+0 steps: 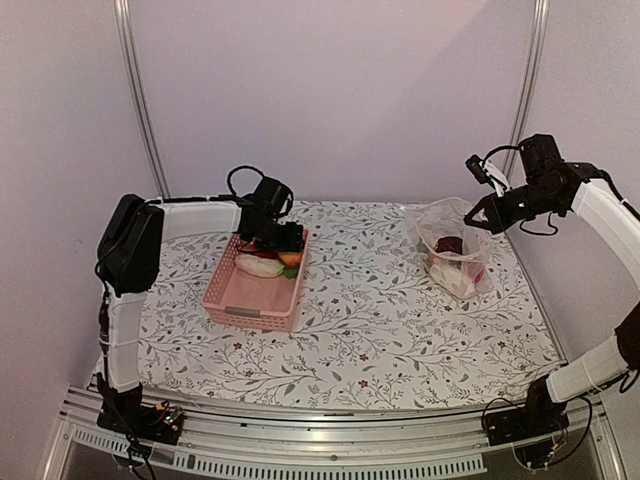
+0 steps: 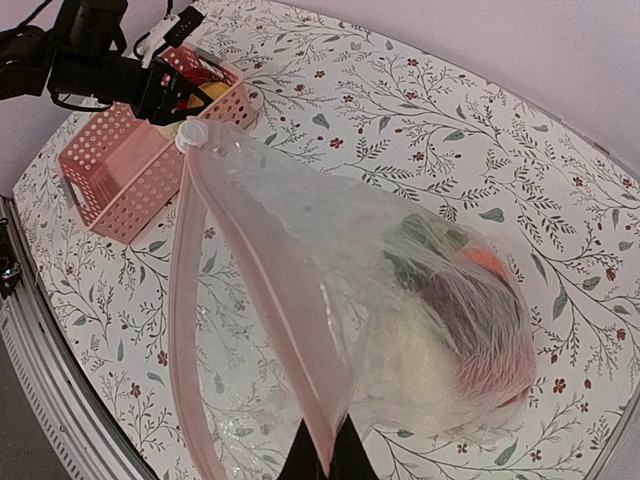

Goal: Place the food in the zip-top bag and seal the zipper
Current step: Pick up the fake fruit from the bin.

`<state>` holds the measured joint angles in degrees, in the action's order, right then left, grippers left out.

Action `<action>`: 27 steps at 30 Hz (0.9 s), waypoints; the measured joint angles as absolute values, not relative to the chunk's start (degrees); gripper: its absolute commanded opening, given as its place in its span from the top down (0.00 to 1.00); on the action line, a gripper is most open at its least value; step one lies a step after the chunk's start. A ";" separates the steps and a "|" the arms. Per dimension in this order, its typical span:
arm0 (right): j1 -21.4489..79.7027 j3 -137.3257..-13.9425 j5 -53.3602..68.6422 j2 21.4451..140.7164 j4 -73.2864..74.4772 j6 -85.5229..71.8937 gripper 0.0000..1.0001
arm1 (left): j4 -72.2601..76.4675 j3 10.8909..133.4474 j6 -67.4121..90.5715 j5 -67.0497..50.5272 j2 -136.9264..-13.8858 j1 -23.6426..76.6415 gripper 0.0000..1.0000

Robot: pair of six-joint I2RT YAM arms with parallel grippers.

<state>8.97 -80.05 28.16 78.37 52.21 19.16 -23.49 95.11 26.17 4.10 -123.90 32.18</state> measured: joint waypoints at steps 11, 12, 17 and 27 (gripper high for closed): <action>8.97 -80.05 28.29 78.37 52.23 19.14 1.00 | -23.33 97.67 27.11 3.84 -126.80 31.42 0.47; 8.97 -80.05 28.29 78.37 52.23 19.14 1.00 | -23.29 97.67 27.11 3.79 -126.80 31.42 0.49; 8.97 -80.05 28.42 78.37 52.21 19.14 1.00 | -22.90 96.49 27.03 3.97 -125.95 31.40 0.53; 8.97 -80.05 28.91 78.37 52.21 19.14 1.00 | -23.07 88.90 25.65 7.38 -109.43 33.10 0.53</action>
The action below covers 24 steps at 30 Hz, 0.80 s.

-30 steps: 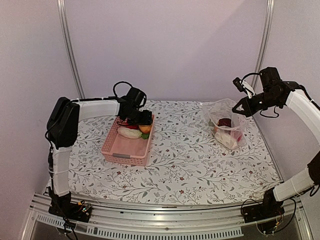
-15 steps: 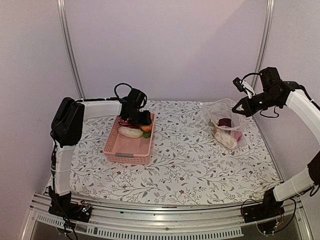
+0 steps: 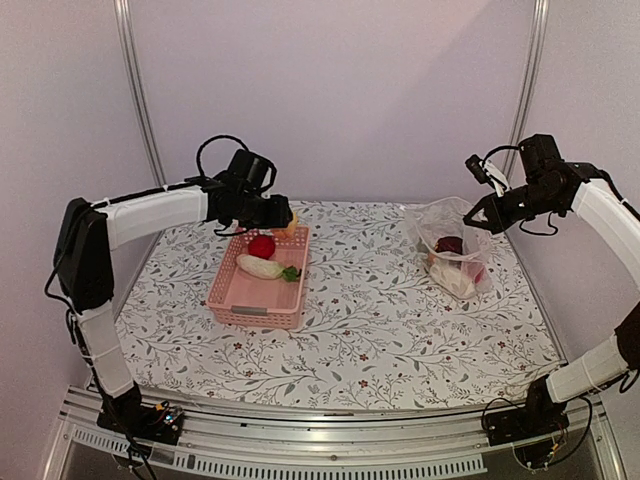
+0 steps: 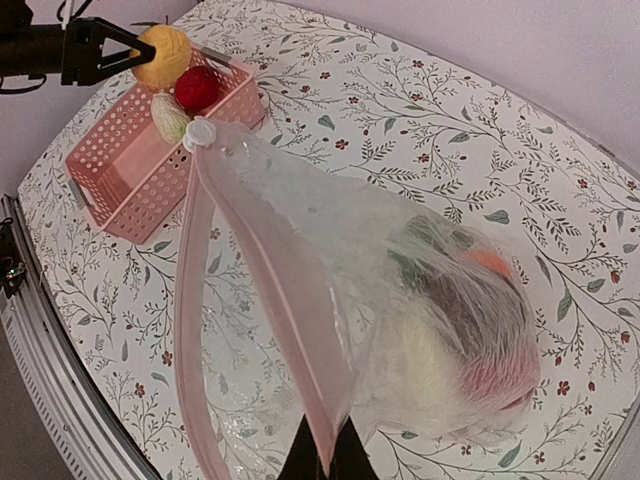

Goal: Place the food in the zip-top bag and seal the zipper
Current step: Pick up the fake fruit from the bin, then place the fake fruit in the zipper food storage bag.

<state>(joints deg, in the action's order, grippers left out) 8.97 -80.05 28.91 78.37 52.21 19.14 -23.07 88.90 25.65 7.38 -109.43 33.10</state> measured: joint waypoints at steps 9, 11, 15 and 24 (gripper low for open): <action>9.98 -80.07 28.86 78.37 52.47 19.22 1.00 | -18.74 82.52 21.98 8.51 -96.12 41.52 0.55; 11.16 -80.07 28.88 78.39 52.77 19.42 1.00 | -17.15 80.79 20.51 8.03 -94.39 44.49 0.56; 15.29 -80.18 29.47 78.41 53.71 20.45 1.00 | -11.11 77.41 16.27 6.85 -91.07 51.44 0.62; 21.28 -80.18 33.71 78.41 57.34 23.42 1.00 | 6.52 74.48 2.81 4.25 -88.71 68.05 0.62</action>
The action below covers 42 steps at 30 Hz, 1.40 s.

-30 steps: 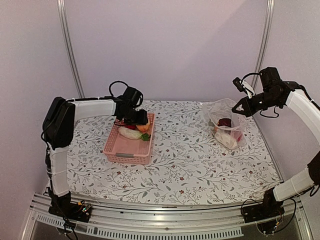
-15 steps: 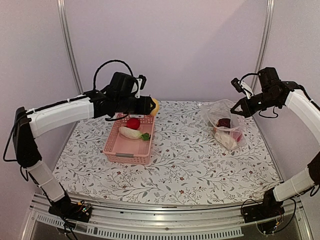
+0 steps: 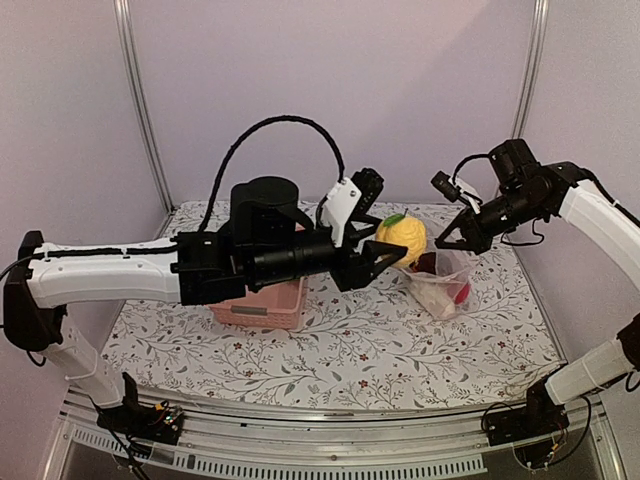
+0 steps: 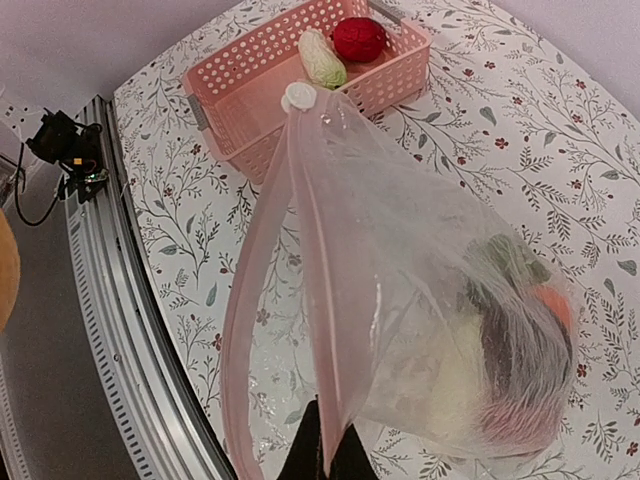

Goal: Place the food in the zip-top bag and seal the zipper
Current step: Place the fake fruit in the zipper food storage bag, then adjust the zipper food storage bag at the center of the board.

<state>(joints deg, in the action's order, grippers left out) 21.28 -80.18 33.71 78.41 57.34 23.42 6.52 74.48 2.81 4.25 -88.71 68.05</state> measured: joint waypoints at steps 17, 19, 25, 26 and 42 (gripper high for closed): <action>21.93 -84.40 33.08 77.95 64.23 27.05 1.00 | -2.85 94.96 -7.44 20.60 -110.50 71.99 0.16; 22.28 -85.36 33.12 77.95 64.82 27.09 1.00 | -3.33 97.10 -9.15 23.88 -111.63 71.99 0.13; 22.61 -86.98 33.10 77.95 65.60 27.09 1.00 | -0.89 95.94 -12.27 26.89 -109.62 72.18 0.15; 22.61 -86.98 33.10 77.97 65.63 27.09 1.00 | -0.36 94.48 -12.78 26.15 -108.38 72.27 0.18; 22.61 -86.98 34.30 78.06 67.44 28.71 1.00 | -11.51 87.57 -26.17 12.91 -100.64 73.60 0.27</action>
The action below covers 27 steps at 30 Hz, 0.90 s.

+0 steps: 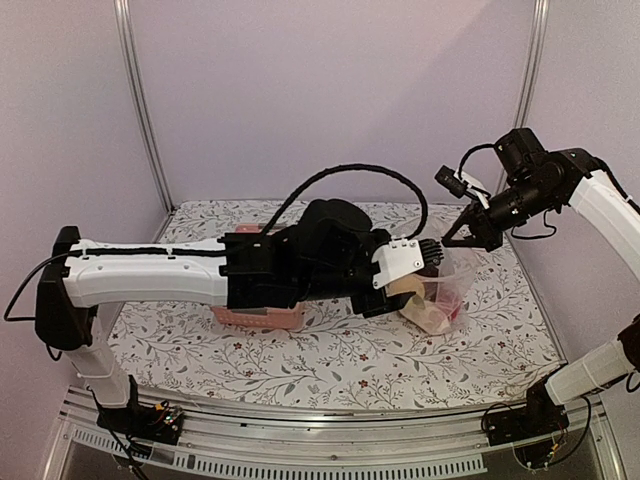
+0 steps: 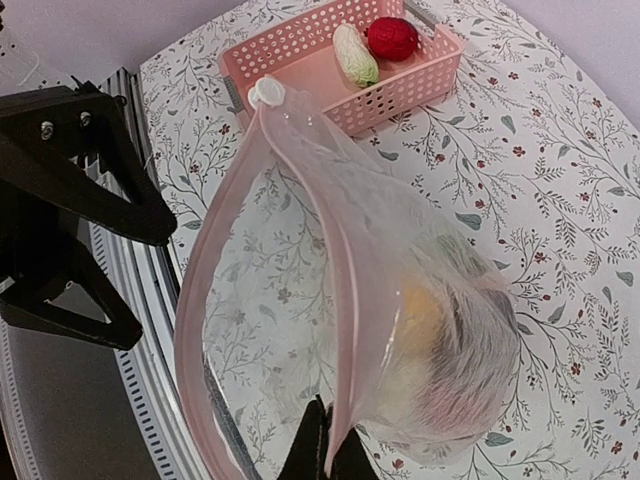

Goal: Place the food in the zip-top bag and seal the zipper
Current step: Adjust the zipper food storage bag at the center of the board.

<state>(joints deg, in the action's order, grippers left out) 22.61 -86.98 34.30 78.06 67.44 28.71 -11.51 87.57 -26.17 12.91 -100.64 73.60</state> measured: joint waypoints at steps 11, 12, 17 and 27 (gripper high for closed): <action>23.20 -86.96 34.92 78.06 70.02 30.09 1.00 | -9.74 90.28 -36.14 18.94 -107.15 73.87 1.00; 23.20 -86.96 34.50 78.06 69.91 30.00 1.00 | -9.69 91.22 -37.01 19.29 -107.83 73.93 1.00; 22.33 -89.65 28.97 78.28 67.59 27.14 1.00 | -7.03 93.91 -40.45 22.09 -108.92 74.22 1.00; 17.61 -92.55 22.04 79.42 60.99 22.92 1.00 | 5.08 96.68 -43.18 29.71 -113.62 73.49 1.00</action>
